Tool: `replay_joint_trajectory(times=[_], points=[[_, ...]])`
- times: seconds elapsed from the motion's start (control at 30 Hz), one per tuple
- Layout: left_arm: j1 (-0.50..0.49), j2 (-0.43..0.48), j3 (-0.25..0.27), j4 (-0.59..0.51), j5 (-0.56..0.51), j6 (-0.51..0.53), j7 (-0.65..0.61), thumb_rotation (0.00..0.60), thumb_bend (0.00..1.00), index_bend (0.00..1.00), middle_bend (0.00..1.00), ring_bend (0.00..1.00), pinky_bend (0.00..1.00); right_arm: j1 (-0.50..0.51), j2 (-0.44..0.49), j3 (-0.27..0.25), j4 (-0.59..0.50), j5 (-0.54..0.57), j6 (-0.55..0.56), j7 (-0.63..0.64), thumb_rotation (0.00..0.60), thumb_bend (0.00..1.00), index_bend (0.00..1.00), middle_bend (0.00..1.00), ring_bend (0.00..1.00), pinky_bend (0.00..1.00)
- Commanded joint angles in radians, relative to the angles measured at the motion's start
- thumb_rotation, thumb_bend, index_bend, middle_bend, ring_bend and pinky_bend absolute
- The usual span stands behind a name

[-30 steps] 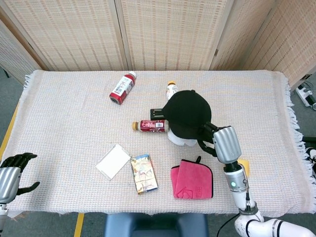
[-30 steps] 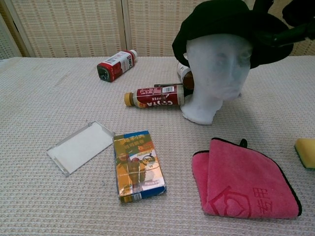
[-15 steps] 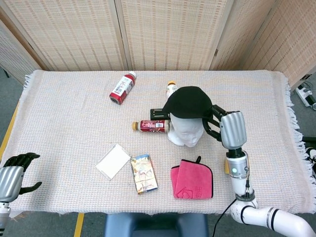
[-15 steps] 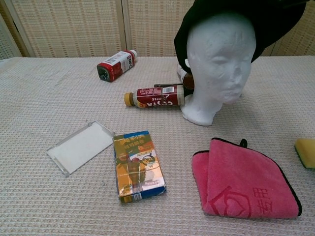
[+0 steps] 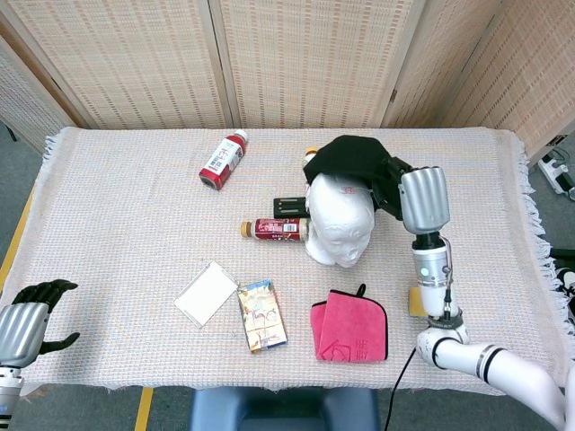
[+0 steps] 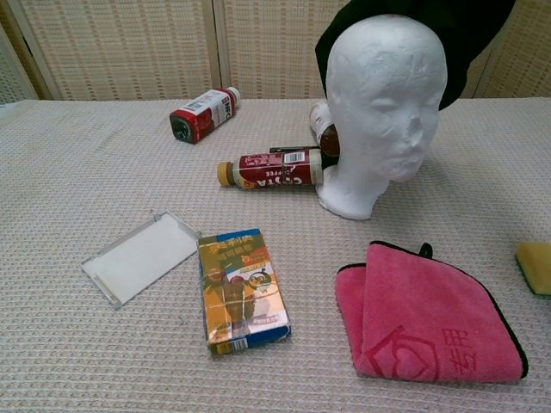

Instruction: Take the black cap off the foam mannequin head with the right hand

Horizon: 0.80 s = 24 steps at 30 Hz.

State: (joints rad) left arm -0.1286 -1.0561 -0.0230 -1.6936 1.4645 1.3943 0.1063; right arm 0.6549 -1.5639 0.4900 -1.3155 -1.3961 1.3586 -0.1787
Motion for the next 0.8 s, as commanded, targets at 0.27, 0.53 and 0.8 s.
replay_joint_trajectory(times=[0.27,0.53,0.8], points=[[-0.001,0.002,0.004,-0.006,-0.003,-0.006,0.002,0.600,0.06,0.29,0.28,0.25,0.25,0.069,-0.012,-0.006,0.157,0.041,-0.055,0.044,0.600,0.62,0.93,0.77,1.00,1.00],[-0.003,-0.003,0.009,-0.005,-0.003,-0.015,0.004,0.600,0.06,0.29,0.28,0.25,0.25,0.009,0.097,-0.080,0.161,0.015,-0.066,0.111,0.600,0.62,0.93,0.77,1.00,1.00],[-0.009,-0.009,0.012,-0.014,0.002,-0.021,0.015,0.600,0.06,0.28,0.28,0.25,0.25,-0.080,0.214,-0.189,0.120,-0.022,-0.089,0.201,0.600,0.62,0.93,0.77,1.00,1.00]])
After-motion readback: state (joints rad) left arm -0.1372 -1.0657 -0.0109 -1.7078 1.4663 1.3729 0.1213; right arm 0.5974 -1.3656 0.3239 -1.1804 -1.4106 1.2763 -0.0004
